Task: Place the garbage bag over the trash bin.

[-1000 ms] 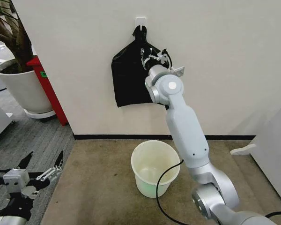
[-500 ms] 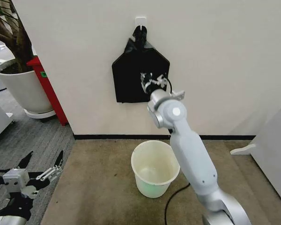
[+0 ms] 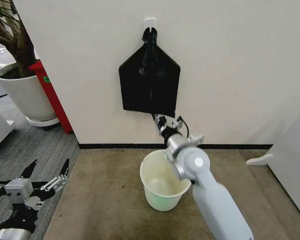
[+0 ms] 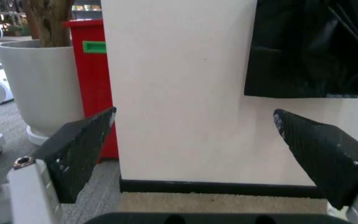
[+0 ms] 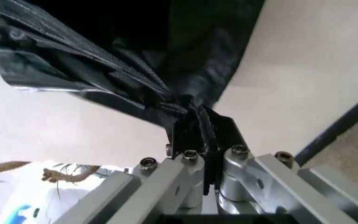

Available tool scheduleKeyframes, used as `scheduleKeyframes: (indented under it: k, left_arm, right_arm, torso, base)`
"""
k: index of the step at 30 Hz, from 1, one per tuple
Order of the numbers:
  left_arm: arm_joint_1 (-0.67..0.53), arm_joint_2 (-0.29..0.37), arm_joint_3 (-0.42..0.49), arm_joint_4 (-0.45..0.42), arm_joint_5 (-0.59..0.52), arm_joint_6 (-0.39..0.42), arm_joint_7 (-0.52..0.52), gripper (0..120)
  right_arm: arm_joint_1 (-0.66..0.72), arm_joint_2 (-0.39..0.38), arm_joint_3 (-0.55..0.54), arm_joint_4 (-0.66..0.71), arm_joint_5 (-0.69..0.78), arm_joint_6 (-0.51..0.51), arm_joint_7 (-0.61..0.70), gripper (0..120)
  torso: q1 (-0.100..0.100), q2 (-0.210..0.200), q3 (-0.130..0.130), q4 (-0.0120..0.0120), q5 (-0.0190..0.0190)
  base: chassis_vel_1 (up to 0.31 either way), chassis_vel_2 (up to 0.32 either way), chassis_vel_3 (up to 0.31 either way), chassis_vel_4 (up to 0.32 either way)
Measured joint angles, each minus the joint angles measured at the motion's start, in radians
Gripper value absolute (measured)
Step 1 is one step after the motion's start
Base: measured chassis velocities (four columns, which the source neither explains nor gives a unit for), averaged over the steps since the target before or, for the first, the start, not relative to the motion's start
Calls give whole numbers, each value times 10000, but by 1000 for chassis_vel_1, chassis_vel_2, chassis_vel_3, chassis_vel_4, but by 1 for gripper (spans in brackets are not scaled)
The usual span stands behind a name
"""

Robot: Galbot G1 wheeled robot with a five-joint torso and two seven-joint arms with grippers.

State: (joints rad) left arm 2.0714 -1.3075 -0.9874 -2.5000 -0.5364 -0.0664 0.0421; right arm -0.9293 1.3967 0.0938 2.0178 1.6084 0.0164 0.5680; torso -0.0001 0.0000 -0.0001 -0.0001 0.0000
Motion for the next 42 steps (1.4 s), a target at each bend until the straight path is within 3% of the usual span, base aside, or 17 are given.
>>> scheduleKeyframes:
  k: [8,18,24,31,32,42]
  left_arm:
    - [-14,-5,15,0,6,-3,5,100]
    - [-35,2,32,0,13,-9,7,100]
    - [-48,23,36,0,13,-9,6,100]
    - [-122,253,46,0,-83,35,-28,100]
    - [-232,575,62,0,-239,140,-97,100]
    - [-350,844,78,0,-395,242,-173,100]
  right_arm:
    - [649,-359,53,250,210,7,10,0]
    - [-796,-780,37,882,91,-221,-81,0]
    - [-437,-773,26,937,70,-217,-72,0]
    - [464,-820,145,673,370,-236,89,0]
    - [688,-819,155,513,374,-269,100,0]
    - [310,-884,-310,336,-257,-378,27,0]
  torso:
    - [0,0,1,3,0]
    - [0,0,1,-1,1]
    - [0,-1,1,1,0]
    - [0,-1,1,5,-2]
    - [1,-1,2,3,-2]
    - [1,-1,2,3,0]
  base:
    - [0,0,0,0]
    - [0,0,0,0]
    - [0,0,0,0]
    - [0,0,0,0]
    - [0,0,0,0]
    - [0,0,0,0]
